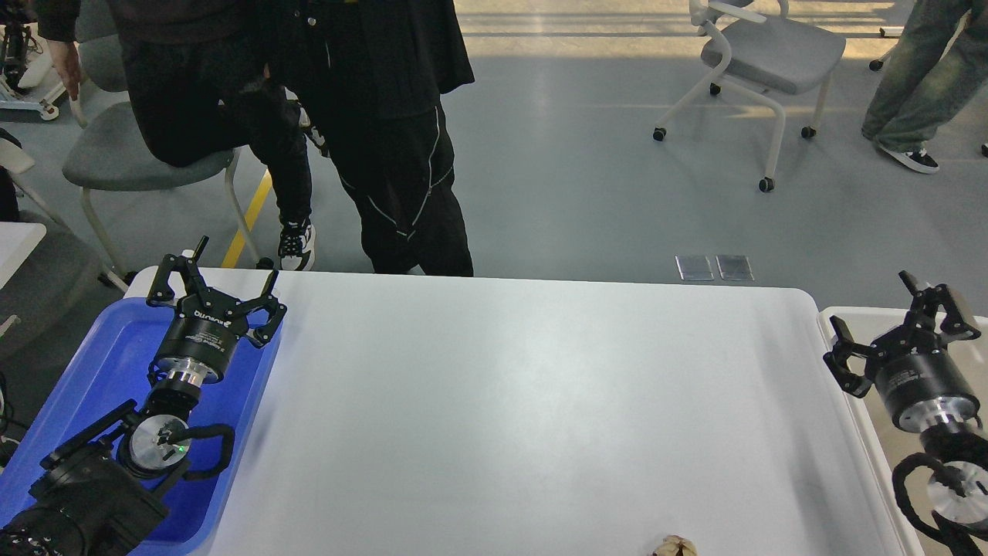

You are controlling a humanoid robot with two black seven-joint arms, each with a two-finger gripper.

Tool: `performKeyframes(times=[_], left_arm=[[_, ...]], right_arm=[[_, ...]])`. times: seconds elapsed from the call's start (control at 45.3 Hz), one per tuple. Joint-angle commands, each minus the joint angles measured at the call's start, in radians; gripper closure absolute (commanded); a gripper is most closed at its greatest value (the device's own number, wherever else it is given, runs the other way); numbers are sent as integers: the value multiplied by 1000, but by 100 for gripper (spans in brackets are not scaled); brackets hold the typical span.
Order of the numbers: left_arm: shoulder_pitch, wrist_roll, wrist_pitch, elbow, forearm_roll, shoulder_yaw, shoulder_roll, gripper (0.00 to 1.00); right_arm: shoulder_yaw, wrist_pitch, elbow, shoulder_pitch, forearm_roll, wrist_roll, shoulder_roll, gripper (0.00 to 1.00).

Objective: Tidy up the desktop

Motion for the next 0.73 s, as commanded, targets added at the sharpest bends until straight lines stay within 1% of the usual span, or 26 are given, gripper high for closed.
performKeyframes(times=[0.0, 0.11, 0.243, 0.485, 0.706], left_arm=[[0, 0, 0, 1, -1, 1, 0, 0], [0, 0, 0, 1, 1, -1, 0, 0], [0, 0, 0, -1, -1, -1, 0, 0], [0, 0, 0, -1, 1, 1, 0, 0], [0, 0, 0, -1, 1, 1, 0, 0]], right_arm=[[25, -44, 0, 12, -151, 73, 153, 0], [27, -47, -42, 40, -158, 82, 202, 0], [22, -53, -114, 99, -163, 114, 245, 0], [-113, -50, -226, 167, -148, 112, 240, 0], [-110, -52, -229, 181, -140, 114, 239, 0]])
